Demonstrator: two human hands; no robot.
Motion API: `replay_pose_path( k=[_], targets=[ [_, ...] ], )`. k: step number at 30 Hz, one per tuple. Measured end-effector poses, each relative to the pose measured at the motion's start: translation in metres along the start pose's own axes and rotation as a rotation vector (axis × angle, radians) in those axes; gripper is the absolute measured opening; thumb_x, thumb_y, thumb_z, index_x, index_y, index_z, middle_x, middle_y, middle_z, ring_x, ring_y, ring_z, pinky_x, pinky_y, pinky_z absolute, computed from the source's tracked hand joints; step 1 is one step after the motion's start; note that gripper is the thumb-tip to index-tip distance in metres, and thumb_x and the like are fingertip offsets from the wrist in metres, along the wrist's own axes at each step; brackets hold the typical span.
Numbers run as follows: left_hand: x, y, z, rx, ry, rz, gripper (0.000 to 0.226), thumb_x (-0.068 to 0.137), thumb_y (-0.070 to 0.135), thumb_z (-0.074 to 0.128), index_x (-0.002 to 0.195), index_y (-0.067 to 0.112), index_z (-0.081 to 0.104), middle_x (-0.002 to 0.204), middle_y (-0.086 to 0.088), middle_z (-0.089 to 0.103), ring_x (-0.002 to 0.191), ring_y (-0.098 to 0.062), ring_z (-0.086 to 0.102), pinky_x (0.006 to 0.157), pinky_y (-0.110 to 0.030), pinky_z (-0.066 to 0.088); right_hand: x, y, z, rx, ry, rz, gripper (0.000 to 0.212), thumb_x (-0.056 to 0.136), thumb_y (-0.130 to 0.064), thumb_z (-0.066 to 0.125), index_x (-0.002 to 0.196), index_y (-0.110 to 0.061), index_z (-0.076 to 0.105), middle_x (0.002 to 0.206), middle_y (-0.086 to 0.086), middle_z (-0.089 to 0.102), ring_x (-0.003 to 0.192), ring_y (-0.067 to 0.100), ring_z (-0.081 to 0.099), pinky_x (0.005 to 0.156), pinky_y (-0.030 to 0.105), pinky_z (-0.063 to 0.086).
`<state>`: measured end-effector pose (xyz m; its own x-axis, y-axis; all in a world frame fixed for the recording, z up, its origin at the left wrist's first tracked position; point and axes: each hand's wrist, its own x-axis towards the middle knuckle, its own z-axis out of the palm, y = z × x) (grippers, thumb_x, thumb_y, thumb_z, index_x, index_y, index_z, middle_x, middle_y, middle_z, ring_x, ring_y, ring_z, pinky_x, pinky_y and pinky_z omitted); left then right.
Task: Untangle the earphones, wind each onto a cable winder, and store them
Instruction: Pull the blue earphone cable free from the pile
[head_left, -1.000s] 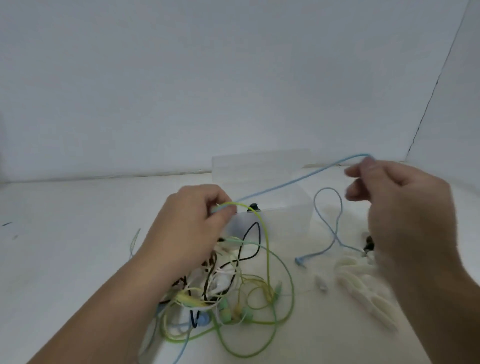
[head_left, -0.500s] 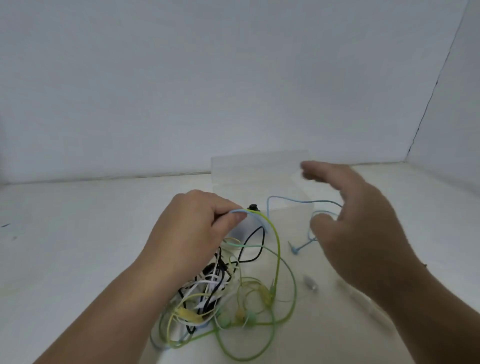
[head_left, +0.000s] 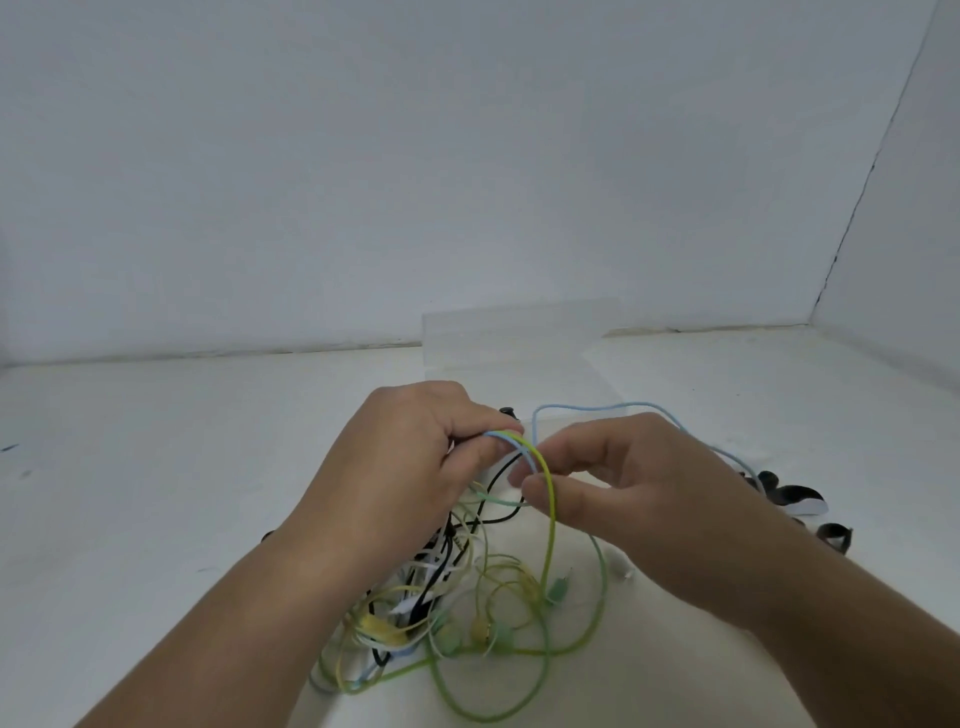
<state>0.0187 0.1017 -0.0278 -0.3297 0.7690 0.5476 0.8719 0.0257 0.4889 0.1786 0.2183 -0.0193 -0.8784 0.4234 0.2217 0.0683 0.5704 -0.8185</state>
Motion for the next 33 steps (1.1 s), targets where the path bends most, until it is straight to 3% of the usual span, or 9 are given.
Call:
replay_pose_path(
  k=[3,6,9,13,18,24,28,31,33],
  targets=[
    [0.000,0.002,0.000,0.009,0.014,-0.055,0.013,0.085,0.039,0.072,0.096,0.043,0.076,0.071,0.018,0.062,0.075,0.000,0.058,0.062,-0.012,0.038,0.000,-0.002,0.001,-0.031,0.010,-0.027,0.015,0.085,-0.047,0.071,0.083,-0.033,0.075,0.085,-0.009,0.072,0.084,0.022,0.068,0.089,0.033,0.052],
    [0.000,0.004,-0.004,0.011,-0.033,-0.164,0.023,0.076,0.033,0.082,0.097,0.041,0.076,0.069,0.020,0.061,0.065,0.003,0.054,0.057,-0.011,0.036,0.003,-0.001,-0.006,0.138,0.345,-0.037,0.025,0.092,-0.026,0.065,0.070,-0.017,0.073,0.072,0.002,0.071,0.067,0.009,0.059,0.065,0.009,0.044],
    [0.000,0.004,-0.009,0.044,-0.080,-0.227,0.021,0.073,0.028,0.085,0.087,0.037,0.074,0.069,0.020,0.060,0.055,-0.004,0.050,0.052,-0.016,0.038,0.007,0.001,-0.017,0.364,0.585,-0.029,0.035,0.096,-0.011,0.057,0.063,-0.012,0.068,0.068,0.005,0.070,0.067,0.016,0.065,0.076,0.024,0.052],
    [0.002,-0.004,-0.019,0.044,-0.047,-0.327,0.015,0.076,0.021,0.080,0.076,0.035,0.074,0.067,0.013,0.065,0.055,-0.006,0.059,0.059,-0.028,0.049,0.011,-0.001,-0.033,0.794,0.720,0.006,0.034,0.103,-0.011,0.045,0.071,-0.011,0.057,0.064,0.006,0.066,0.053,0.020,0.064,0.065,0.032,0.059],
    [0.001,-0.011,-0.028,0.018,-0.059,-0.437,0.022,0.081,0.011,0.076,0.071,0.031,0.076,0.066,0.006,0.067,0.063,-0.011,0.063,0.066,-0.034,0.052,0.010,0.007,-0.060,1.181,0.791,-0.037,0.032,0.103,-0.014,0.040,0.071,-0.013,0.045,0.086,0.018,0.073,0.085,0.032,0.075,0.067,0.035,0.061],
    [0.001,-0.010,-0.032,0.303,-0.051,-0.536,0.035,0.073,-0.005,0.058,0.062,0.027,0.066,0.075,0.006,0.067,0.062,-0.015,0.062,0.062,-0.032,0.052,0.009,0.017,-0.072,1.109,0.943,-0.066,0.028,0.101,-0.015,0.036,0.073,-0.017,0.041,0.105,0.013,0.075,0.094,0.028,0.075,0.082,0.033,0.059],
    [-0.001,-0.010,-0.036,0.520,-0.102,-0.622,0.025,0.076,0.005,0.061,0.068,0.029,0.065,0.077,0.011,0.065,0.072,-0.013,0.060,0.071,-0.030,0.048,0.008,0.016,-0.069,1.038,0.967,-0.090,0.027,0.103,-0.015,0.035,0.078,-0.016,0.047,0.105,0.006,0.076,0.094,0.025,0.075,0.085,0.030,0.057],
    [-0.001,-0.013,-0.040,0.394,-0.164,-0.617,0.020,0.080,0.014,0.071,0.065,0.029,0.070,0.070,0.011,0.067,0.071,-0.011,0.063,0.069,-0.029,0.051,0.009,0.011,-0.064,0.944,0.923,-0.076,0.030,0.100,-0.013,0.041,0.071,-0.015,0.049,0.078,0.010,0.073,0.069,0.021,0.072,0.082,0.033,0.058],
    [-0.001,-0.007,-0.041,0.131,-0.129,-0.596,0.016,0.079,0.024,0.079,0.064,0.025,0.075,0.066,0.009,0.071,0.066,-0.006,0.067,0.063,-0.027,0.050,0.010,0.007,-0.060,0.805,0.860,0.040,0.031,0.095,-0.010,0.049,0.064,-0.014,0.048,0.054,0.004,0.057,0.045,0.016,0.051,0.065,0.032,0.055]
  ],
)
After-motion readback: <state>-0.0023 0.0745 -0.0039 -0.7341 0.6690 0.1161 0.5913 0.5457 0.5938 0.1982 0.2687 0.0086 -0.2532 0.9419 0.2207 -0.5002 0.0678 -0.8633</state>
